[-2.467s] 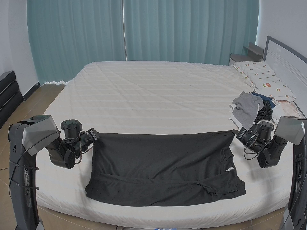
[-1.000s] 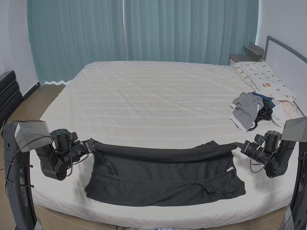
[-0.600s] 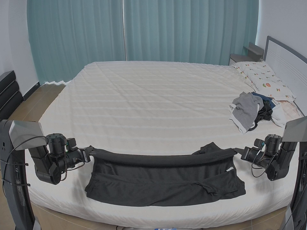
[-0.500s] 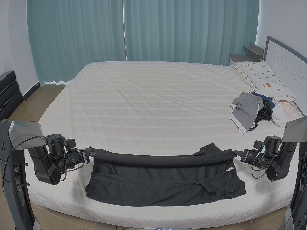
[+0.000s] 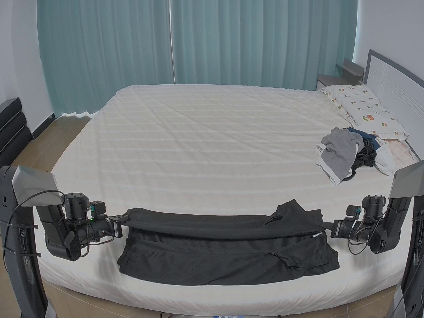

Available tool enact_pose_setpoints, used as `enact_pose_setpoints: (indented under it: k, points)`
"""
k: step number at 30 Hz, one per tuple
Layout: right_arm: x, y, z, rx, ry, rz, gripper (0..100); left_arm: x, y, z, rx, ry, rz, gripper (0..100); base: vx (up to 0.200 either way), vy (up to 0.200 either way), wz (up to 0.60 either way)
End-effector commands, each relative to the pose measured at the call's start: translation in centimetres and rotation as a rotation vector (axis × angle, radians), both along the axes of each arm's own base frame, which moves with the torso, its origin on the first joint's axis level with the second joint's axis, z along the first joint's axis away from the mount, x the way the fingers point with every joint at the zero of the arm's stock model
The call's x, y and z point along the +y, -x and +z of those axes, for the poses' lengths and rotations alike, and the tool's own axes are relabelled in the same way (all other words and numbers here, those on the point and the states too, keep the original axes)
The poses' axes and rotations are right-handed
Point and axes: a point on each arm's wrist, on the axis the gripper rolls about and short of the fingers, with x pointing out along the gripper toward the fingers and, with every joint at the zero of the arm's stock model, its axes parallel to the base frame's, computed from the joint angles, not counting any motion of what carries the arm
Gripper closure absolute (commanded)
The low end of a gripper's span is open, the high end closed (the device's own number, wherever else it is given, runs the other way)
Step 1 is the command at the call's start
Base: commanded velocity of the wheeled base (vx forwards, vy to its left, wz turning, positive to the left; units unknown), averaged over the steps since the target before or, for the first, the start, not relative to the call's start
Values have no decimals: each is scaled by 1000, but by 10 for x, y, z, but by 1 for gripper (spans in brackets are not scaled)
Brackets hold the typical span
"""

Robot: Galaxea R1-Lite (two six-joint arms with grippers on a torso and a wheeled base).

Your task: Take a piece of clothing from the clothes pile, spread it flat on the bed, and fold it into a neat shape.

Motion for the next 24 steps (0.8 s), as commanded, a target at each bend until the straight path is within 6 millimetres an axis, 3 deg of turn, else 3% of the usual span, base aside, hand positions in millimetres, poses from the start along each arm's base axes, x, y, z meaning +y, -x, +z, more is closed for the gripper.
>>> enact_pose_setpoints:
  k: [1, 24]
  points:
    - [0, 5, -3, 17, 33, 22, 100, -5, 7, -11, 43, -9, -22, 100, 0, 0, 0]
    - [2, 7, -11, 75, 49, 45, 100, -5, 17, -26, 118, -65, -73, 100, 0, 0, 0]
